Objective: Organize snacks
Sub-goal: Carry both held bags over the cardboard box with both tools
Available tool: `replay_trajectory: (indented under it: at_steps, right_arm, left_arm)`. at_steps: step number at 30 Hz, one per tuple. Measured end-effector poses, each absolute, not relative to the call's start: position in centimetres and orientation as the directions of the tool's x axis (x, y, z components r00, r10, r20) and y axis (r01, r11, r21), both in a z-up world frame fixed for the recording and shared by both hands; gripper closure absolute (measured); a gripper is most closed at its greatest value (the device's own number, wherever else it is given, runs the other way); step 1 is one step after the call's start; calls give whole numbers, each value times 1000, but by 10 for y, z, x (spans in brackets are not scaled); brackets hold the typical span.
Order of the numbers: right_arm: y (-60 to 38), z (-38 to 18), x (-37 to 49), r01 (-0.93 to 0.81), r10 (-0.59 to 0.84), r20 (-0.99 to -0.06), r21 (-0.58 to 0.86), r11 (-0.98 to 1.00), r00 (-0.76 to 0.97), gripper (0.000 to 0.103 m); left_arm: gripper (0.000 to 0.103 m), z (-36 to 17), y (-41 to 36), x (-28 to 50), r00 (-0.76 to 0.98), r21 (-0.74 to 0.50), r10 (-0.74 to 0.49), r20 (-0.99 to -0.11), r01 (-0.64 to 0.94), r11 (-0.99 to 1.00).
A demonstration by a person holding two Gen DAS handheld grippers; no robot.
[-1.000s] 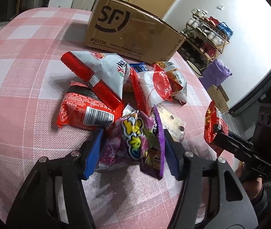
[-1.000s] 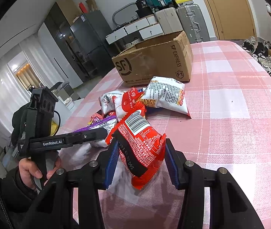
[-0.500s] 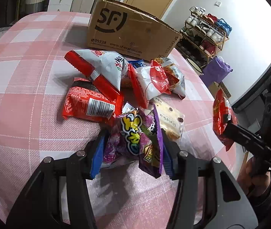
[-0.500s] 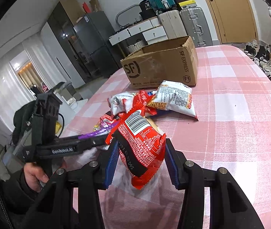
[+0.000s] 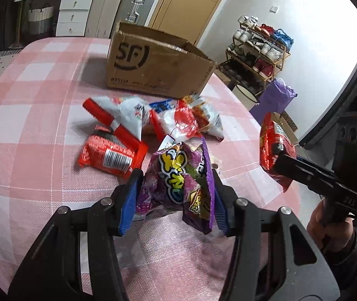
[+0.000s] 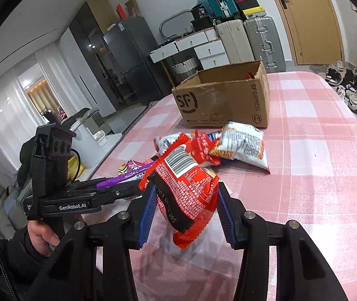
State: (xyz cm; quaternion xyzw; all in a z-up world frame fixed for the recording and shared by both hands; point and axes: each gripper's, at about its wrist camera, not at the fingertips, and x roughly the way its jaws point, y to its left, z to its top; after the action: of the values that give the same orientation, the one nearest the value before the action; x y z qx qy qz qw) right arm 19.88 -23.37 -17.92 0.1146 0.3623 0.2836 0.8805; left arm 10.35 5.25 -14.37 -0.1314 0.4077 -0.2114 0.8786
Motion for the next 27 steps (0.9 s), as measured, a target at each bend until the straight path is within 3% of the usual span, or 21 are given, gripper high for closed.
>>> replay_trajectory:
  at_steps: [27]
  right_arm:
    - [-226, -54, 282, -481, 585, -442, 332, 811, 680, 56]
  left_arm:
    - [53, 21, 62, 173, 744, -347, -461, -483, 320, 881]
